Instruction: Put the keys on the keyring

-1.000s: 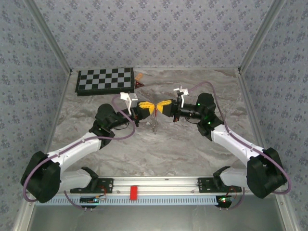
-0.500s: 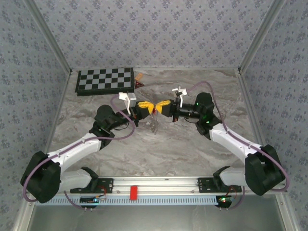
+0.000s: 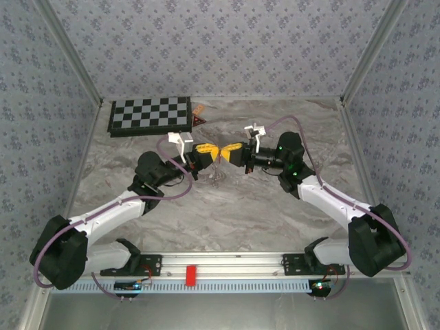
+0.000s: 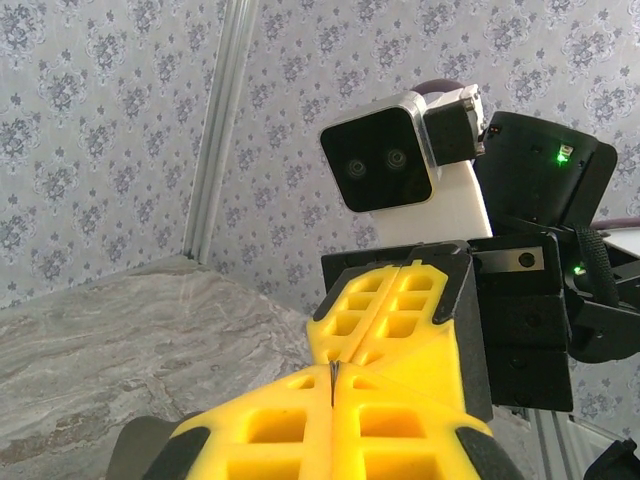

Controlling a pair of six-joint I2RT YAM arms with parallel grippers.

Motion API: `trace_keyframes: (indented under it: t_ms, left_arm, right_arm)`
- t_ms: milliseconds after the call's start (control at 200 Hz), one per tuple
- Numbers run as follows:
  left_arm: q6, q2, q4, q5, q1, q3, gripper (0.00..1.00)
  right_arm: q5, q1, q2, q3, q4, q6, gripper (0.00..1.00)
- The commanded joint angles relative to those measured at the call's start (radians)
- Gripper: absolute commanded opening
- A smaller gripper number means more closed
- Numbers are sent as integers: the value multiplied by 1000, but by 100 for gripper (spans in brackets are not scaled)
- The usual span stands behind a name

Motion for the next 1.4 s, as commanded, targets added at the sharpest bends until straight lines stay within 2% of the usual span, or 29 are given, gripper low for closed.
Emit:
trace_keyframes:
  t_ms: [0, 395, 785, 900, 1029, 1244, 1399]
  left_arm:
    - [16, -35, 93, -41, -6, 12, 0]
    - [17, -44, 97, -55, -5, 0, 0]
    - [9, -30, 130, -53, -4, -8, 0]
    - [29, -42, 115, -58, -5, -14, 0]
    - [31, -44, 117, -60, -4, -18, 0]
    - [23, -44, 126, -54, -5, -18, 0]
    - [21, -47, 117, -55, -4, -19, 0]
  right_arm:
    - [-41, 11, -30, -14, -70, -36, 0]
    - [-47, 4, -50, -20, -102, -52, 0]
    - [-143, 25, -7, 14, -112, 1, 2]
    - [-185, 15, -6, 5, -66, 70, 4]
    - [-210, 11, -11, -6, -44, 108, 12]
    - [-170, 3, -42, -3, -179, 8, 15]
    - [-32, -9, -115, -4, -255, -83, 18]
